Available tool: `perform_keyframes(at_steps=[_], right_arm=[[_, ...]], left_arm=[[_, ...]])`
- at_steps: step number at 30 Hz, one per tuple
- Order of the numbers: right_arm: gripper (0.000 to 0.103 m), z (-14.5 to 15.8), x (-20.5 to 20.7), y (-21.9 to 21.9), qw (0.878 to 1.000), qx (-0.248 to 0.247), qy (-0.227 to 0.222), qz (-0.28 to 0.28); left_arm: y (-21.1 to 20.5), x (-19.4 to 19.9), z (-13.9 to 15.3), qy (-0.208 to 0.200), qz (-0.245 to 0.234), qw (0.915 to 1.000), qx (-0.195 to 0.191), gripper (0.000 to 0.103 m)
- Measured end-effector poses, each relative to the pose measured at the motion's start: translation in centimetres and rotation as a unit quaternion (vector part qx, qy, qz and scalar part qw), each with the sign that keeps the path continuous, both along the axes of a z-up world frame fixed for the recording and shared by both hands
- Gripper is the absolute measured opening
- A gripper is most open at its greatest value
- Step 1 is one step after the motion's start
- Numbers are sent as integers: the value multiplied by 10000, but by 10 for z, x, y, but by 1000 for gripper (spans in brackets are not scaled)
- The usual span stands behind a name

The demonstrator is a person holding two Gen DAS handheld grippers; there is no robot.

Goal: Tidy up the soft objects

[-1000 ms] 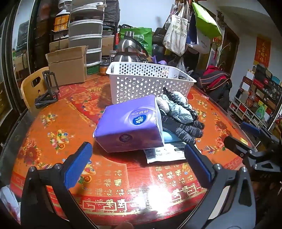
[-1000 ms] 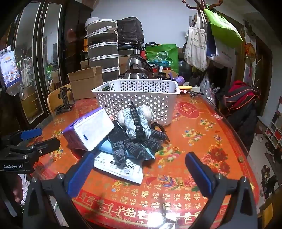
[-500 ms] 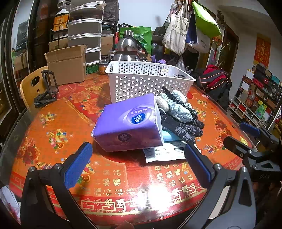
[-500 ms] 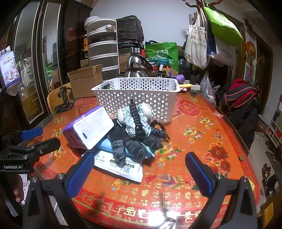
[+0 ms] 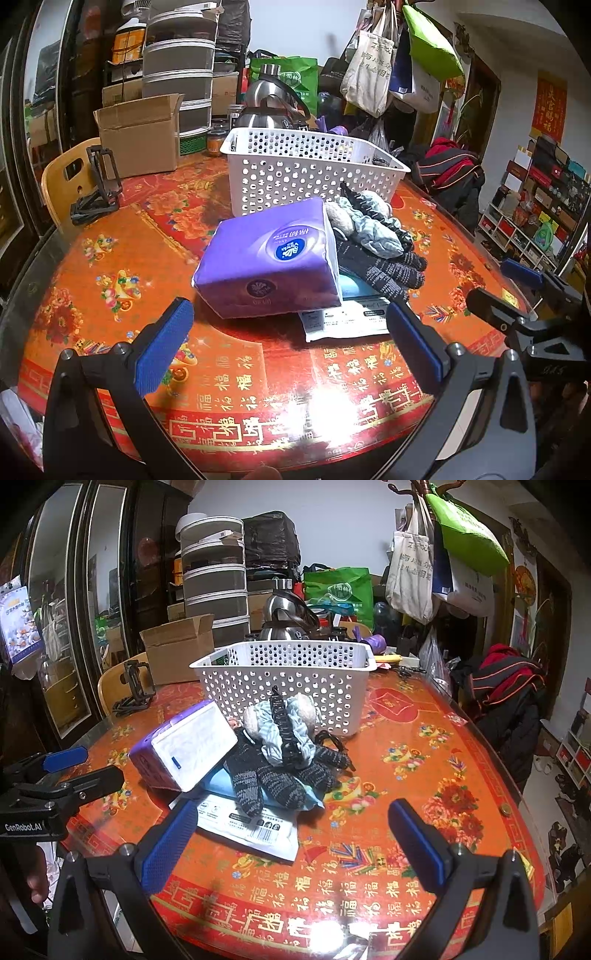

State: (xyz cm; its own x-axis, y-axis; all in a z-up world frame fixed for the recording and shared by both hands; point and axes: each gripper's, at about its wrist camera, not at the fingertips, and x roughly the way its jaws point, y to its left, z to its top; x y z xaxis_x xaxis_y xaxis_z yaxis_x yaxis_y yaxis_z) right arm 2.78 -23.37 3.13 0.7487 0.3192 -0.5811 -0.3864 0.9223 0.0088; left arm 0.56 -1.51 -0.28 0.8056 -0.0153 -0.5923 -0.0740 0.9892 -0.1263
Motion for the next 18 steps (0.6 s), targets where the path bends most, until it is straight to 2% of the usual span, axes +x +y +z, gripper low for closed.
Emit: perform_keyframes(at_steps=[18], right_arm=[[103, -4, -2, 1, 9998, -150, -73, -47]], left_arm=[[2, 2, -1, 11, -35, 10000, -55, 103]])
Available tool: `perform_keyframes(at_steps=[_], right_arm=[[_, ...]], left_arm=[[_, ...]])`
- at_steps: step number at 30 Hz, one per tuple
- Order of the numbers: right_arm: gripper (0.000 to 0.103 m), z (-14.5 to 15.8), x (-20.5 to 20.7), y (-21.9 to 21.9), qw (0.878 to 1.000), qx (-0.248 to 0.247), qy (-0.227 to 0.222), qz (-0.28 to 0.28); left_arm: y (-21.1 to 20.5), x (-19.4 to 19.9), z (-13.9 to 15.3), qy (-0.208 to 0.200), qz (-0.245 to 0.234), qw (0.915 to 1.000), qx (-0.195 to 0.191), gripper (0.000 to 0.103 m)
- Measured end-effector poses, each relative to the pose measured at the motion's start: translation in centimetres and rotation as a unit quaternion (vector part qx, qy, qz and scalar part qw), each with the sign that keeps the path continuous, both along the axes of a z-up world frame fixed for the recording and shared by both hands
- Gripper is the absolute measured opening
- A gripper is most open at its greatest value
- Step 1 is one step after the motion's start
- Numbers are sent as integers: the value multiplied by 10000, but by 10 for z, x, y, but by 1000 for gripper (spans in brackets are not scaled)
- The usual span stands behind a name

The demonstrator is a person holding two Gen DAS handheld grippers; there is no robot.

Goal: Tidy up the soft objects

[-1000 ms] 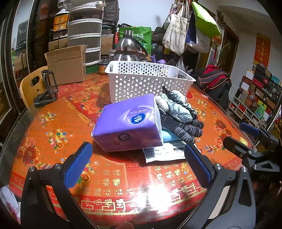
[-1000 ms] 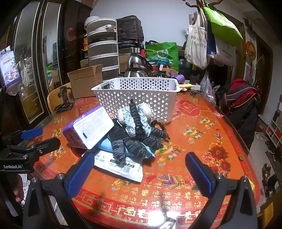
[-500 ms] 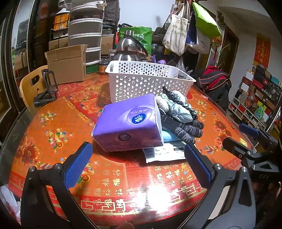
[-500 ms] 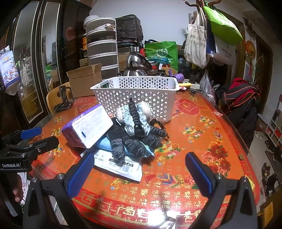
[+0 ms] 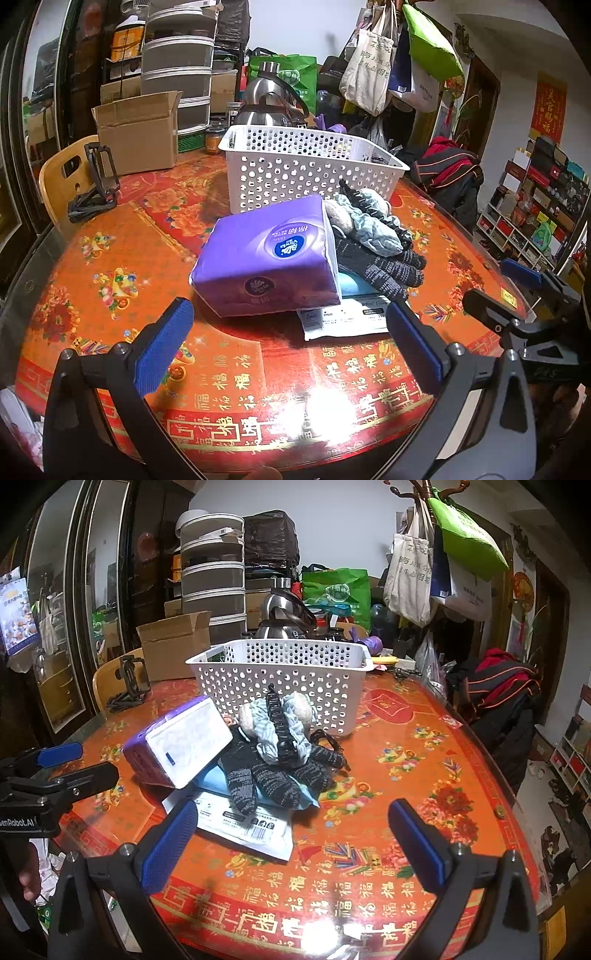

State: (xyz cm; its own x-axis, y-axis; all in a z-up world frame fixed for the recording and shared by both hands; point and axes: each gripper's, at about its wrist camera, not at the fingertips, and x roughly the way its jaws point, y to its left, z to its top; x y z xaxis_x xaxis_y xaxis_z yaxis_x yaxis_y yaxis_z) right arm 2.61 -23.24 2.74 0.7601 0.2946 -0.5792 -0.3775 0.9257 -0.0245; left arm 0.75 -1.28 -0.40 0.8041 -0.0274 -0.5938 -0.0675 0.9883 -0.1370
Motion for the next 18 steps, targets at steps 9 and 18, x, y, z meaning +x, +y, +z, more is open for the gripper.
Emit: perform_keyframes(at_steps=[9, 18], right_arm=[[103, 0, 0, 2, 10000, -25, 37, -32], [103, -1, 1, 2, 10000, -28, 62, -29]], left_arm=[[-1, 0, -1, -14, -7, 10000, -11, 103], [-1, 0, -2, -9, -38, 10000, -28, 103]])
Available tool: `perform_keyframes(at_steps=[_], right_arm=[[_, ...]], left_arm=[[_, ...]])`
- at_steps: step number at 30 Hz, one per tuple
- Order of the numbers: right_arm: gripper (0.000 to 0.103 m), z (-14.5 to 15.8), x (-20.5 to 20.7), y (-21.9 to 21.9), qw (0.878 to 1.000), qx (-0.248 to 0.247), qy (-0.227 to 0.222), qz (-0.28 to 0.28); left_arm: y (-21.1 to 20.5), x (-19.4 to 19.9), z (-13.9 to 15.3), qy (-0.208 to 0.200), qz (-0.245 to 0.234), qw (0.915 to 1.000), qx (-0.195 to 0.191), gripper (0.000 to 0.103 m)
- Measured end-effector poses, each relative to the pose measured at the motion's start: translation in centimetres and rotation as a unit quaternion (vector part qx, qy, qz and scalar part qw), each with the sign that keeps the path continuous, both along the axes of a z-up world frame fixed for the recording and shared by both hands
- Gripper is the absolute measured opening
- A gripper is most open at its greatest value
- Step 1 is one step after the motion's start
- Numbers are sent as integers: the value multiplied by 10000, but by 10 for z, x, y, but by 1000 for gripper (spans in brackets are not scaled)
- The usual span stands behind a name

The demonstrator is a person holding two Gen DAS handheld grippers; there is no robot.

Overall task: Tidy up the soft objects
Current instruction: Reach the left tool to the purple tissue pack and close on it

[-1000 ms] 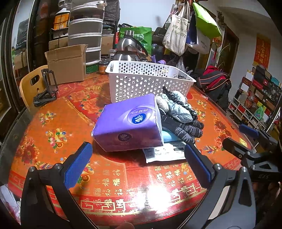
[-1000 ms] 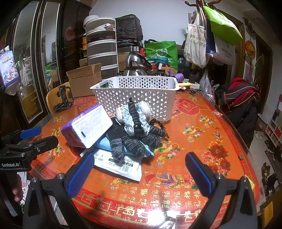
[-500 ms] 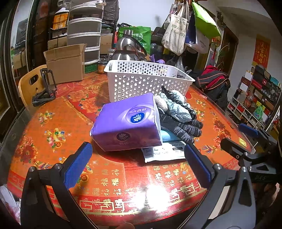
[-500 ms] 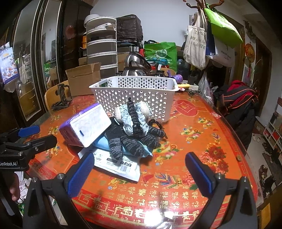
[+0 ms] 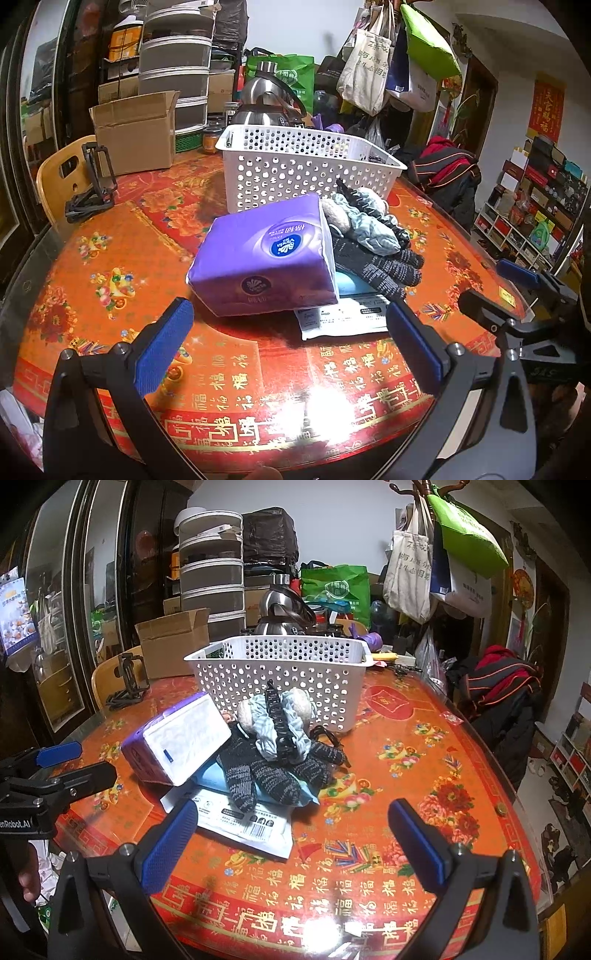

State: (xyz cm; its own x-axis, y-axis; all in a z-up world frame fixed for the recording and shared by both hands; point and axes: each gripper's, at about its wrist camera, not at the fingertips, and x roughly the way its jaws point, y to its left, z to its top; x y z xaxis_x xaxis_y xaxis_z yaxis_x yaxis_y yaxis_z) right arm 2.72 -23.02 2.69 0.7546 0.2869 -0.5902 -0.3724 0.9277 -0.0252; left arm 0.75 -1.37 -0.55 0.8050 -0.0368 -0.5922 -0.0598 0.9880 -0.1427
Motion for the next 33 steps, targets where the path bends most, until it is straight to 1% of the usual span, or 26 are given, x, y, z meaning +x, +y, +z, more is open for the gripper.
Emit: perform_keyframes(at_steps=[6, 11, 13, 15, 16, 17, 20, 21, 23, 27, 28, 31, 32, 33], right_arm=[[103, -1, 0, 0, 10000, 3, 6, -1], [103, -2, 1, 0, 10000, 22, 0, 25], [103, -2, 2, 2, 9999, 109, -6, 104], [103, -1, 2, 5, 9992, 307, -119, 237], [103, 0, 3, 7, 9986, 397, -174, 311], [103, 1, 4, 9, 9983, 432, -191, 347], [103, 0, 13, 23, 9977, 442, -160, 486], [103, -1, 16, 28, 9974, 440, -131, 548], [103, -3, 22, 41, 9964, 480, -51, 702], [103, -11, 30, 73, 9956, 157, -3, 927], [103, -13, 30, 81, 9946, 97, -41, 1033], [102, -22, 34, 105, 9910, -117, -48, 1330], [101, -25, 36, 109, 9904, -146, -35, 1377], [98, -27, 37, 113, 9900, -163, -31, 1401]], left_arm=[[1, 1, -3, 5, -30, 10000, -57, 103], [5, 0, -3, -124, -111, 9998, -121, 103], [13, 0, -4, -166, -96, 9996, -226, 103], [26, 0, -5, -273, -36, 9990, -340, 103], [35, 0, -6, -369, 25, 9987, -362, 103], [44, 2, -7, -382, 76, 9986, -359, 103], [69, 16, -20, -40, 367, 9991, -210, 103], [77, 21, -27, 104, 398, 9989, -204, 103], [94, 28, -41, 181, 244, 9985, -465, 103], [123, 32, -58, 73, 31, 9939, -1098, 103], [127, 33, -61, 69, -4, 9935, -1136, 103], [131, 41, -68, 108, -156, 9944, -1038, 103], [132, 43, -70, 117, -218, 9945, -1018, 102], [129, 47, -70, 137, -304, 9943, -1015, 98]])
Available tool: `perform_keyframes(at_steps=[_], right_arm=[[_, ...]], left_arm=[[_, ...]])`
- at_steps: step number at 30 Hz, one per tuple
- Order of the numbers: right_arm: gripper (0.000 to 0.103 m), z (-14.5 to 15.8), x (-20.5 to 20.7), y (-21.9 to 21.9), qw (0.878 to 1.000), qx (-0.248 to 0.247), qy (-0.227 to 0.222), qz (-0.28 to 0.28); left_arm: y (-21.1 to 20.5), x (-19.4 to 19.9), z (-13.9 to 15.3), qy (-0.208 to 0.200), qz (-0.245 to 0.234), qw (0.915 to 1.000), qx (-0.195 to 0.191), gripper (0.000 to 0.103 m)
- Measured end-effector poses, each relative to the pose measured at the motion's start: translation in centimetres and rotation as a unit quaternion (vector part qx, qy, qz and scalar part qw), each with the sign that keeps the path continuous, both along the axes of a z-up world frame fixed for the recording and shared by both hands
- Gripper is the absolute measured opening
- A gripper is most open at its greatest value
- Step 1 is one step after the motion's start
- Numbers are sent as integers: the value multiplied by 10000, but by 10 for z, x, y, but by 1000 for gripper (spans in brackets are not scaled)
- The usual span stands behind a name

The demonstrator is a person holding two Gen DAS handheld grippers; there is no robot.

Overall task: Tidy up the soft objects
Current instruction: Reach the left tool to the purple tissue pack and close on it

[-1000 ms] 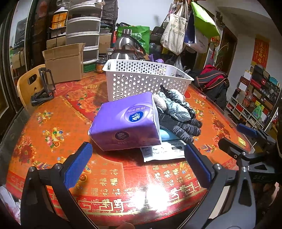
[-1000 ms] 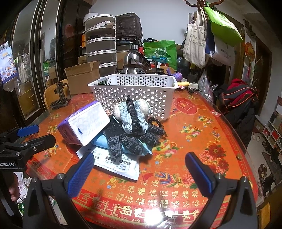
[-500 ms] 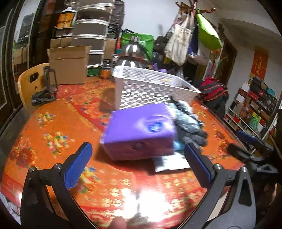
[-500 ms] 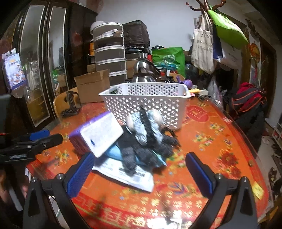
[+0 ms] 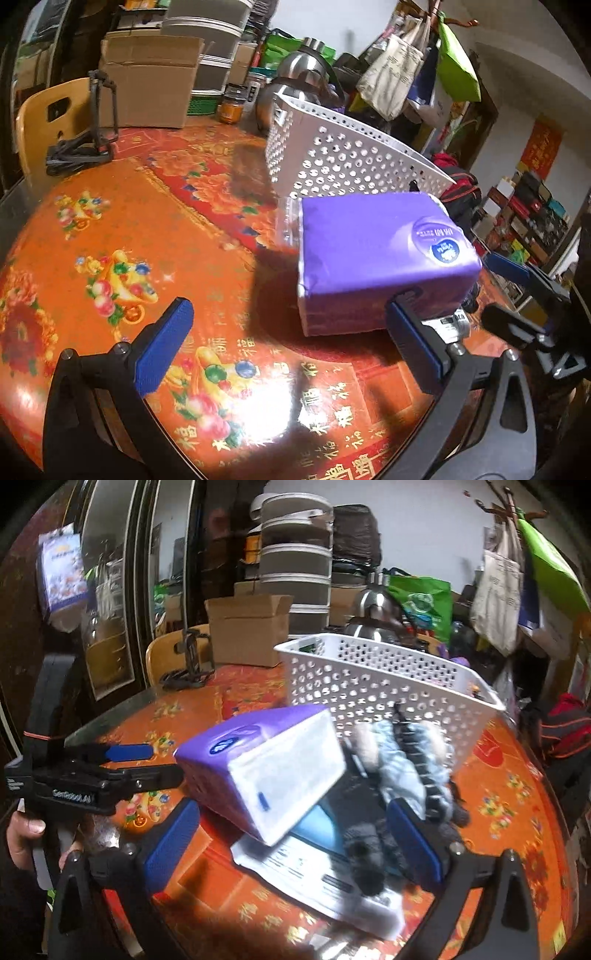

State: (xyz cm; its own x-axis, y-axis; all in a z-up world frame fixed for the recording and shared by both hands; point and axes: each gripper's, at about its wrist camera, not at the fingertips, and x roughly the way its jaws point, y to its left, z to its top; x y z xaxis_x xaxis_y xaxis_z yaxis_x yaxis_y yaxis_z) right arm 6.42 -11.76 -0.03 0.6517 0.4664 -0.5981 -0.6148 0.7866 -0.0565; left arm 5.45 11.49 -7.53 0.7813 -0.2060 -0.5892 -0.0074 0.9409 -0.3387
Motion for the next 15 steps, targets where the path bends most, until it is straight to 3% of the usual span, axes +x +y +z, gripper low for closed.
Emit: perform_keyframes(at_steps=[4, 8, 15], right_arm=[[90, -5, 5, 10, 9998, -31, 46, 199], [83, -3, 8, 15, 9992, -95, -13, 385], [58, -9, 15, 27, 9973, -242, 161, 670]], left_arm=[[-10, 7, 5, -116, -175, 9996, 213, 88], [-24, 15, 5, -43, -486, 9988, 108, 78], [-30, 21, 3, -35, -859, 9962, -164, 56]])
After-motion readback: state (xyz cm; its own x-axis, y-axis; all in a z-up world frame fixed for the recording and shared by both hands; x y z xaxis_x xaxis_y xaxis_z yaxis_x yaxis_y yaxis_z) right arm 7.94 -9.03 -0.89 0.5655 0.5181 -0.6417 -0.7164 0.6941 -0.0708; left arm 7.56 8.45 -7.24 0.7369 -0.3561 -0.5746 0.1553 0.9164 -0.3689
